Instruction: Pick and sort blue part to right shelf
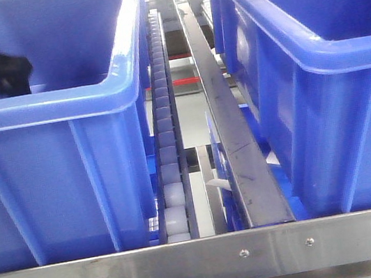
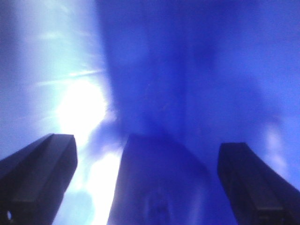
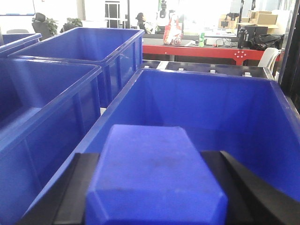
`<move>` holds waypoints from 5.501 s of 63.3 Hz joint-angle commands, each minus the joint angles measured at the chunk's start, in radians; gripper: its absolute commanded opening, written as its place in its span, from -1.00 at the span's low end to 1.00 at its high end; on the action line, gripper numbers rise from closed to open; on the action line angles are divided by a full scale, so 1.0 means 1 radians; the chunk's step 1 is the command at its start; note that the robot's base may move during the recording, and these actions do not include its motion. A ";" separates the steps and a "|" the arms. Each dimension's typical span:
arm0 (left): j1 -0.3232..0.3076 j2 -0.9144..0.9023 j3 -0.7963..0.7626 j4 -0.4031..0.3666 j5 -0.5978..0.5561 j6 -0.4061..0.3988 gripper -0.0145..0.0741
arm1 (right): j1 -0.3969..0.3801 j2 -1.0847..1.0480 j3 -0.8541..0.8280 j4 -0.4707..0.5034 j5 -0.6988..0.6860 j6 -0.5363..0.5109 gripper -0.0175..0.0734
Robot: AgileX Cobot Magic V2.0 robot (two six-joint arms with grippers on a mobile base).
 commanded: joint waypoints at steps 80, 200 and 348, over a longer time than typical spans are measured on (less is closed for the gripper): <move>-0.001 -1.193 0.542 0.024 -0.119 -0.001 -0.37 | -0.102 0.929 -0.647 0.028 0.421 0.004 -0.14; -0.001 -1.485 0.544 0.110 0.043 -0.001 -0.37 | -0.330 1.328 -0.716 0.158 0.209 -0.286 0.10; 0.259 -1.715 1.120 -0.003 -0.538 -0.001 -0.37 | -0.330 -0.001 -0.021 0.225 0.065 -0.286 -0.40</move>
